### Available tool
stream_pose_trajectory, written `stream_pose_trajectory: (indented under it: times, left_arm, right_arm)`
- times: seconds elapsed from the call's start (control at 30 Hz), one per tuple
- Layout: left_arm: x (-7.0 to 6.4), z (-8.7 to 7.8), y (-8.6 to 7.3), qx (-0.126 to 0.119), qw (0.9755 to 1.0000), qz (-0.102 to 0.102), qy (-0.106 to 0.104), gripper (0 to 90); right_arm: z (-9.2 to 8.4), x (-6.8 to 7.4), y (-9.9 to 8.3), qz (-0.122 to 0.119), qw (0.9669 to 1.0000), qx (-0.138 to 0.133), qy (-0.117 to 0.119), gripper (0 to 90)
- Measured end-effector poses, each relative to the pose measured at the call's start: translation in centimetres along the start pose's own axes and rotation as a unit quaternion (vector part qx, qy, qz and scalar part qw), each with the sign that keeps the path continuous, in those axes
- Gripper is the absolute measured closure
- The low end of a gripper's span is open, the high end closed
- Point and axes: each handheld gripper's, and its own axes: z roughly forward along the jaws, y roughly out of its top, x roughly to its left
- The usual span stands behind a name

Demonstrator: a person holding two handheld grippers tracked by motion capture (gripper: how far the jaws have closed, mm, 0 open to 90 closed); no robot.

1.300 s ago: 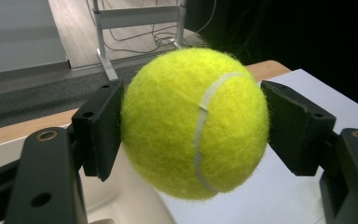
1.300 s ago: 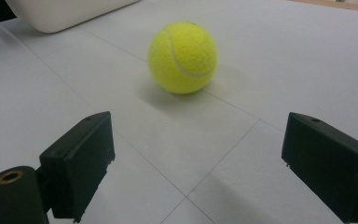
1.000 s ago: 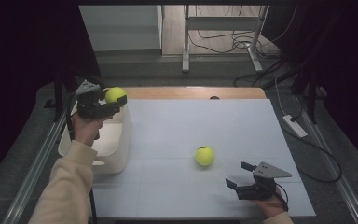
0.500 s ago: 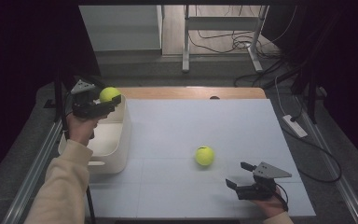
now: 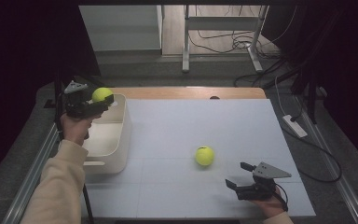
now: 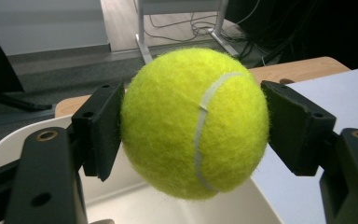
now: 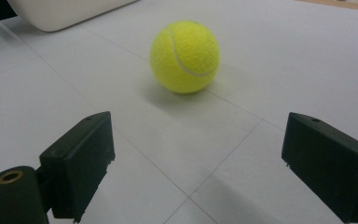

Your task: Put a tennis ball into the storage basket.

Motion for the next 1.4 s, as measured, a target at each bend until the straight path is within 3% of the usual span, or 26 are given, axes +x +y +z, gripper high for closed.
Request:
stream_pose_trajectory:
  times: [0.53, 0.63, 1.17, 1.2, 1.27, 1.4]
  left_arm:
    - [1.7, 0.9, -0.2, 0.019, 0.9986, -0.016, 0.046, 26.8]
    - [1.5, 0.9, -0.2, 0.016, 0.9985, -0.006, 0.052, 26.7]
    - [2.1, 1.7, -0.6, 0.058, 0.9971, -0.018, 0.047, 23.2]
    - [2.1, 1.8, -0.5, 0.061, 0.9964, -0.03, 0.051, 23.2]
    - [1.8, 1.5, -0.4, 0.05, 0.9962, -0.031, 0.064, 15.2]
    - [0.9, 1.0, -0.2, 0.042, 0.9979, -0.022, 0.046, 11.5]
  right_arm:
    - [0.0, 0.0, 0.0, 0.0, 1.0, 0.0, 0.001, 9.6]
    - [0.0, -0.1, 0.0, 0.001, 1.0, -0.001, 0.002, 9.6]
    - [0.0, 0.0, 0.0, 0.0, 1.0, 0.002, 0.002, 9.6]
    - [0.0, 0.0, 0.0, 0.0, 1.0, 0.002, 0.002, 9.5]
    - [0.0, 0.0, 0.0, 0.0, 1.0, 0.002, 0.002, 9.6]
    - [0.1, 0.0, 0.0, -0.001, 1.0, 0.002, 0.002, 9.5]
